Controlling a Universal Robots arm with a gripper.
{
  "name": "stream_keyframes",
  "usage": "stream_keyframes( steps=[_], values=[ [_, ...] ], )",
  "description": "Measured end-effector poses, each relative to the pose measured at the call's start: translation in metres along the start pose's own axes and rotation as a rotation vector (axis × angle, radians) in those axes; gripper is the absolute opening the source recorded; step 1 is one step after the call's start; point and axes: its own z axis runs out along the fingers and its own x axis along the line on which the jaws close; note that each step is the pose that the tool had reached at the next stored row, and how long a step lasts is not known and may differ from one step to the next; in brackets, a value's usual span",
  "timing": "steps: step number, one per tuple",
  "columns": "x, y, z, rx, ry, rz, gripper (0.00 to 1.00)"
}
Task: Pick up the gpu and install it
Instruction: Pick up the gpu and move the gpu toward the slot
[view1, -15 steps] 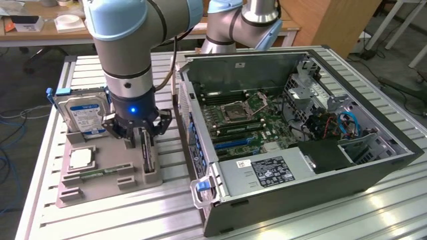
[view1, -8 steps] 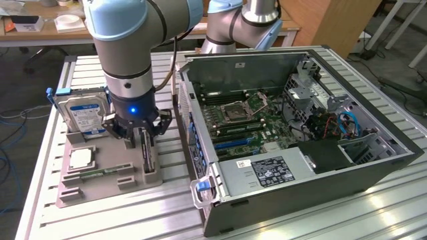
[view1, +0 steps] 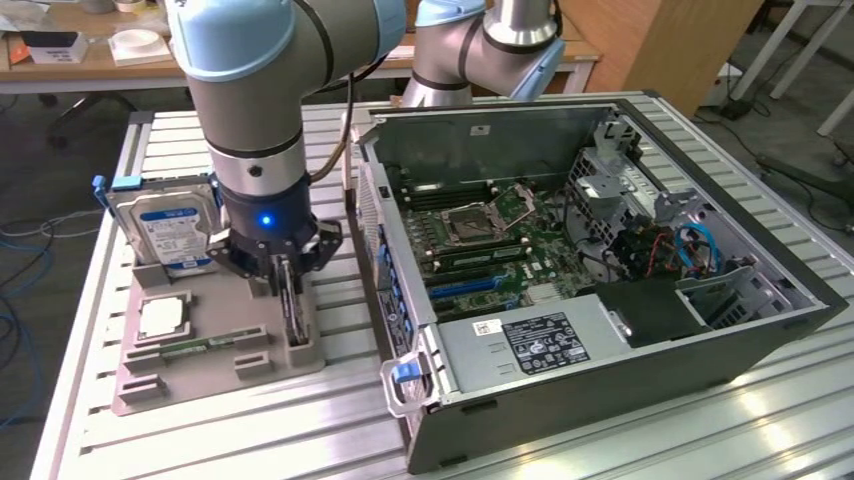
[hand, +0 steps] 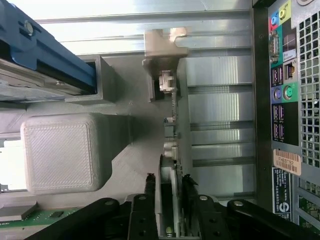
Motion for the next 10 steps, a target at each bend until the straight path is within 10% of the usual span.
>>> stream_keyframes(
  steps=[10],
  values=[
    [0.0000,0.0000,0.0000,0.0000,0.0001,0.000,0.27]
  ],
)
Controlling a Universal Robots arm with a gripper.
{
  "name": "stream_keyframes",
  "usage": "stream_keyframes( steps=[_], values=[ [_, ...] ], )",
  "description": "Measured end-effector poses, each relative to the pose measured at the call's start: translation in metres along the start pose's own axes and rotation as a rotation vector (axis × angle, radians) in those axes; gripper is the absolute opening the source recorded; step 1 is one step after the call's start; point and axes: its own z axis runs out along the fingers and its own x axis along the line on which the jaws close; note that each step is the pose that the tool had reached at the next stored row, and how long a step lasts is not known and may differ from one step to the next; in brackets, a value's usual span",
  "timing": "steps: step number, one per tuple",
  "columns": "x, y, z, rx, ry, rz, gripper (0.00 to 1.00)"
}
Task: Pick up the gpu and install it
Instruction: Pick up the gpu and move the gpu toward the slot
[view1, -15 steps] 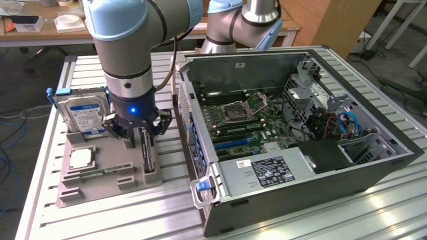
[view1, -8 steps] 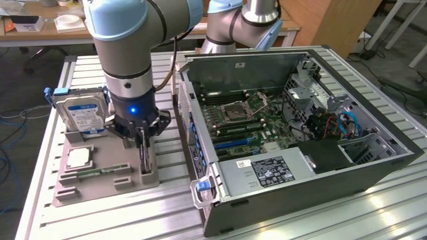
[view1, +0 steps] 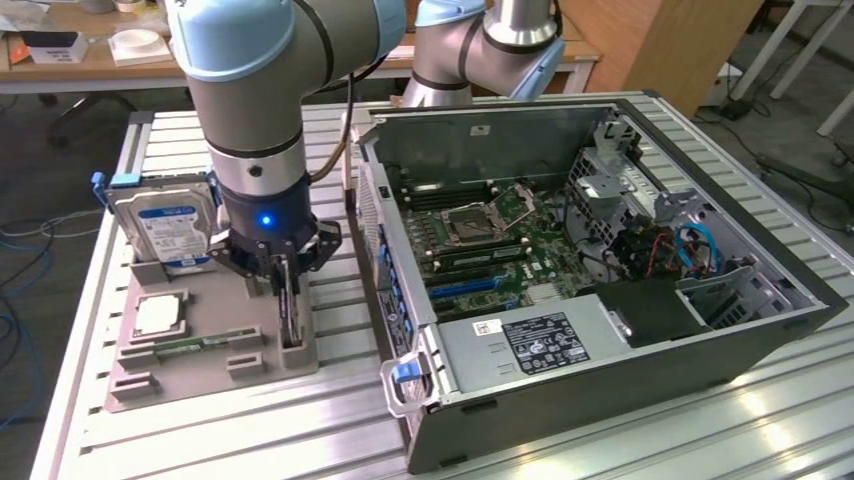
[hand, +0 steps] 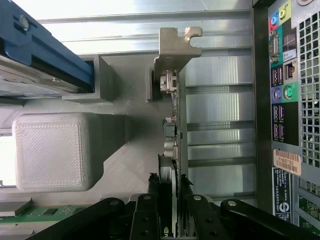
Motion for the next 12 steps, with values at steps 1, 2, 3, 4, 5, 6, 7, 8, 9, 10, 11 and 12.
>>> stream_keyframes(
  steps=[1,2,3,4,5,6,7,8,9,10,11,12],
  values=[
    [0.0000,0.0000,0.0000,0.0000,0.0000,0.000,0.27],
    [0.0000,0.0000,0.0000,0.0000,0.0000,0.000,0.27],
    [0.0000,0.0000,0.0000,0.0000,0.0000,0.000,0.27],
    [0.0000,0.0000,0.0000,-0.0001,0.0000,0.000,0.27],
    [0.0000,0.0000,0.0000,0.0000,0.0001,0.000,0.27],
    [0.0000,0.0000,0.0000,0.0000,0.0000,0.000,0.27],
    [0.0000,0.0000,0.0000,0.0000,0.0000,0.000,0.27],
    [0.0000,0.0000,0.0000,0.0000,0.0000,0.000,0.27],
    [0.0000,0.0000,0.0000,0.0000,0.0000,0.000,0.27],
    [0.0000,0.0000,-0.0001,-0.0001,-0.0001,0.000,0.27],
    [0.0001,0.0000,-0.0010,-0.0004,-0.0001,0.000,0.27],
    [0.0002,0.0001,-0.0029,-0.0004,-0.0001,0.000,0.27]
  ],
)
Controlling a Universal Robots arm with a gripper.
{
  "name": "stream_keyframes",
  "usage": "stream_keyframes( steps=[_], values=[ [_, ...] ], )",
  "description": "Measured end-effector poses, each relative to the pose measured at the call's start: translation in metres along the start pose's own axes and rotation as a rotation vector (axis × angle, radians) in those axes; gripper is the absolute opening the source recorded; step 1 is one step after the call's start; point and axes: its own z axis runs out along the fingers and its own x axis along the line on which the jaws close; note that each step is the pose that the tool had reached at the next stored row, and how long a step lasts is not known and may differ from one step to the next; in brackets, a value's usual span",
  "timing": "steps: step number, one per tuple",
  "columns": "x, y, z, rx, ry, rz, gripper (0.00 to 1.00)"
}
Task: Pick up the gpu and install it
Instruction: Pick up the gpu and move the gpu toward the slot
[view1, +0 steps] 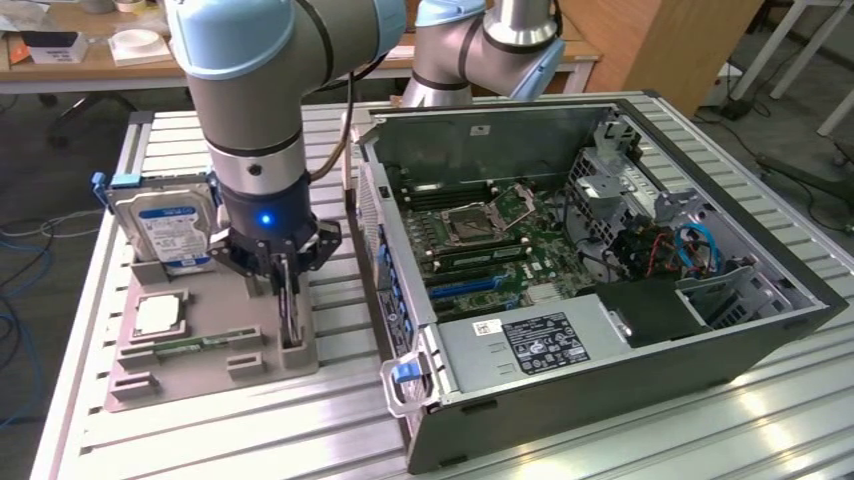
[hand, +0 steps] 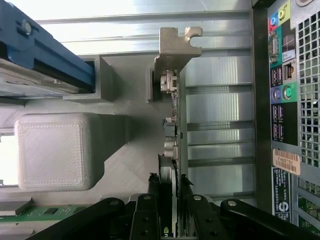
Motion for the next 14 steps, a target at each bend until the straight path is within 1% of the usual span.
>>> stream_keyframes(
  steps=[6,14],
  values=[
    [0.000,0.0007,-0.0161,-0.0007,0.0002,0.000,0.27],
    [0.000,0.0013,-0.0329,-0.0031,0.0003,0.000,0.27]
  ],
)
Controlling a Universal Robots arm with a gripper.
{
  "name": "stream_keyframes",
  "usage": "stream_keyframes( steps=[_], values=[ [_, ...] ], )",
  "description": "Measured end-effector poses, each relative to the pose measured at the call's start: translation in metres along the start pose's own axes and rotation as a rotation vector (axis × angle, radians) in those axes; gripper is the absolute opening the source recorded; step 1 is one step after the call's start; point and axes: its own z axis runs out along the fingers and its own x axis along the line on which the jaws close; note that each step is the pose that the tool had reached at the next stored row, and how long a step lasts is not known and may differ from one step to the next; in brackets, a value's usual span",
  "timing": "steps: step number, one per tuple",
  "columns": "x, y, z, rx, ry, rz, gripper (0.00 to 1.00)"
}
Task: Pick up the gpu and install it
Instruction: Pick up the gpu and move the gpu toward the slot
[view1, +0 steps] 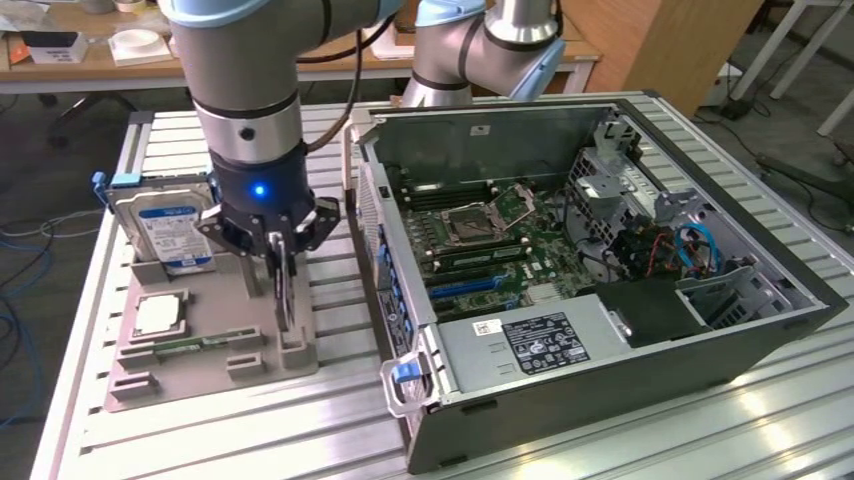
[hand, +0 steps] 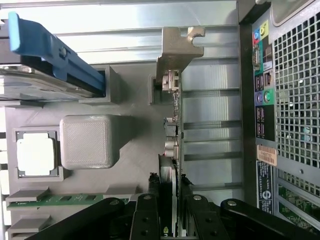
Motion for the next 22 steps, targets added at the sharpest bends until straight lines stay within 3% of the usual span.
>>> stream_keyframes(
  steps=[11,18,22],
  values=[
    [0.000,0.0008,-0.0161,-0.0023,0.0004,-0.003,0.27],
    [0.000,0.0009,-0.0189,-0.0028,0.0038,-0.037,0.27],
    [-0.001,0.0013,-0.0269,-0.0032,0.0047,-0.045,0.27]
  ],
)
